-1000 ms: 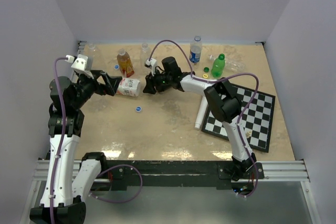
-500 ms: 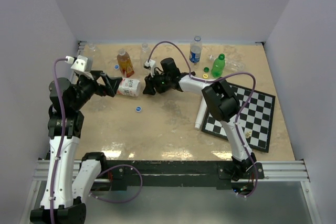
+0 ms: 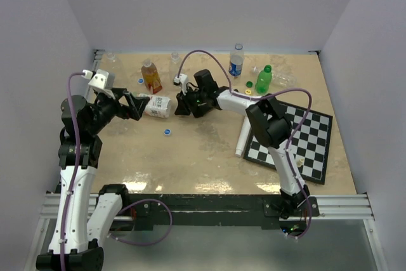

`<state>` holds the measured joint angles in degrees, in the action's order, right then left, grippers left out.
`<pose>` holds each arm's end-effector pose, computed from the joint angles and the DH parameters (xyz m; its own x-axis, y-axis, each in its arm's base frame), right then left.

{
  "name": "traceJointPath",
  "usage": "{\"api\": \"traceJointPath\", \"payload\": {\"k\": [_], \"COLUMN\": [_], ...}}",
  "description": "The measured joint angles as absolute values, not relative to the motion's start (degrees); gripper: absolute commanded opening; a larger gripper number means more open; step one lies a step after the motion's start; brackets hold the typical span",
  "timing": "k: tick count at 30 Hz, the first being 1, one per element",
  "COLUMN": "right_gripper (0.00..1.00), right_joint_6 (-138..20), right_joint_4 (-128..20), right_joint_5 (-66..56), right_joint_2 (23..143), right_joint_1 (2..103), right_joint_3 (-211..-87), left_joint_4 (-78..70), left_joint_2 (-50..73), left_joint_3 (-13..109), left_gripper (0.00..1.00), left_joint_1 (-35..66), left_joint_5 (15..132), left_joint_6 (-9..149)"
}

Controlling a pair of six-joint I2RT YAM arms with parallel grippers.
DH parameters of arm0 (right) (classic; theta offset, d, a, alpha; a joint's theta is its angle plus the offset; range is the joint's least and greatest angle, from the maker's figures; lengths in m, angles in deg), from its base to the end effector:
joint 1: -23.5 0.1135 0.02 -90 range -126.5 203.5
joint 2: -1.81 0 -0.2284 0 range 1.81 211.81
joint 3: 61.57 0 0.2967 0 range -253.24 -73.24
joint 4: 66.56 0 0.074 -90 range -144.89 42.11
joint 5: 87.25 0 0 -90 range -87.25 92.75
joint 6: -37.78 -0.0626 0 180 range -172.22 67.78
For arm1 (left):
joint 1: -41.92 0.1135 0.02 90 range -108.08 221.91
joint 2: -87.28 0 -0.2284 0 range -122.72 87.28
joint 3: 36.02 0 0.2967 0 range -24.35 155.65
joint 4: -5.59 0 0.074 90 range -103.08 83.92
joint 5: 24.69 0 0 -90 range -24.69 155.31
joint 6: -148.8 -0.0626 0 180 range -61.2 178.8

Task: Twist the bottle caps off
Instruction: Pick up the plastic bottle at the center of the board.

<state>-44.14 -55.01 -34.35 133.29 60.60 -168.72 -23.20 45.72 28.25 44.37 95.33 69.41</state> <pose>0.4095 0.3571 0.0897 -0.3404 -0.3980 -0.8519 -0.9280 0.2882 0.2361 0.2514 -0.0206 0.3660 -0.1887 -0.1676 -0.9676 0.4327 0.8703 -0.2352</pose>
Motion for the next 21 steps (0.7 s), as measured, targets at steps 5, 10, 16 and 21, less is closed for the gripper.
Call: {"api": "traceJointPath", "payload": {"k": [5, 10, 16, 21], "right_gripper": [0.00, 0.00, 0.00, 0.00], "right_joint_6": [-39.0, -32.8, -23.0, -9.7], "right_joint_4": [-48.1, -41.8, -32.2, -21.5], "right_joint_5": [-34.1, -33.6, -31.3, -27.8], "right_joint_2": [126.5, 115.2, 102.3, 91.7], "right_joint_1": [60.6, 60.6, 60.2, 60.0], "right_joint_3": [-167.1, -164.7, -161.1, -156.0], "left_joint_4": [-23.6, -23.5, -23.2, -21.8], "left_joint_2": [45.7, 45.7, 45.3, 44.5], "left_joint_3": [28.3, 28.3, 28.3, 28.2], "left_gripper": [0.99, 0.99, 1.00, 1.00], "left_joint_1": [43.4, 42.4, 39.7, 36.7], "left_joint_5": [96.7, 99.3, 102.6, 107.0], "left_joint_6": [68.4, 68.1, 68.0, 68.1]}}
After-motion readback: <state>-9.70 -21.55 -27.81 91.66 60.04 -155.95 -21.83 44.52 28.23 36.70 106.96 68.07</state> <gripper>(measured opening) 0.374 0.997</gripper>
